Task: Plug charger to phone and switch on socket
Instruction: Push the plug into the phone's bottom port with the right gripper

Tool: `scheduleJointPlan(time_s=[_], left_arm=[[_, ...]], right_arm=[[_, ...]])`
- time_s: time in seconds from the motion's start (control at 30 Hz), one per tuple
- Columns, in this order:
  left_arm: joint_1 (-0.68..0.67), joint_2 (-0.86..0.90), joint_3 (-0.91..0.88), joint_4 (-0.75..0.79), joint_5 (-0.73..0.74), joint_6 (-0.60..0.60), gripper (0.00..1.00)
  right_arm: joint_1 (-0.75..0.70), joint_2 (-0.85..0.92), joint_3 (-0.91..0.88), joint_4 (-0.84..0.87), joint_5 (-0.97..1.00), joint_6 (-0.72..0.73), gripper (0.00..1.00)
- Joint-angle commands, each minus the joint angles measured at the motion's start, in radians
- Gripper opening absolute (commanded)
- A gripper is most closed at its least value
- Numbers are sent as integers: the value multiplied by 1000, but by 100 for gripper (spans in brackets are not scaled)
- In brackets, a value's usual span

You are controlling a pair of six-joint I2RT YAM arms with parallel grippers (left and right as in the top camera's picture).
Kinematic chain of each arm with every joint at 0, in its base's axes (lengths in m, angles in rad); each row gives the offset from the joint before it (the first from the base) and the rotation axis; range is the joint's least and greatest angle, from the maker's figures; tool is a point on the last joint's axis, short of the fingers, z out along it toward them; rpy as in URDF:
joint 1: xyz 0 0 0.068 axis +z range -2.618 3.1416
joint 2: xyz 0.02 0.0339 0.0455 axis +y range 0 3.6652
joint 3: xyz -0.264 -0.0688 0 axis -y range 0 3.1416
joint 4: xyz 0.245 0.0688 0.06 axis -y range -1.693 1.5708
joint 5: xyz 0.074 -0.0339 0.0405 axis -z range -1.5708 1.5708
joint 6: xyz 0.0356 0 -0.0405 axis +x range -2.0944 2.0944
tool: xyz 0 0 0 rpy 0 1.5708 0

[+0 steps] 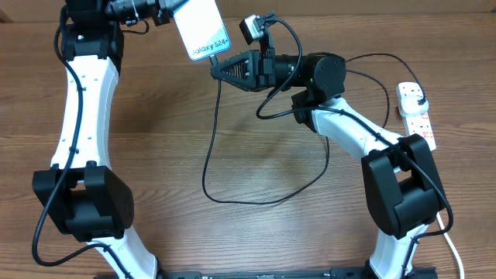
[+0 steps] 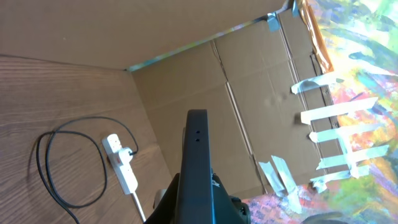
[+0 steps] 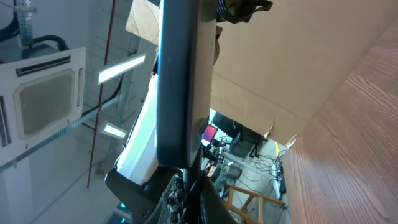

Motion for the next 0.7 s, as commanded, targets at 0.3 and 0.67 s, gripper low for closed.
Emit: scheduleJointPlan(time_s=[0.3, 0.67], left_arm=[[-25, -3, 10, 3, 113, 69, 4], [-10, -3, 10, 3, 75, 68, 4]], right_arm=[[-14, -22, 15, -8, 118, -27, 4], [-14, -22, 15, -8, 73, -35, 42]])
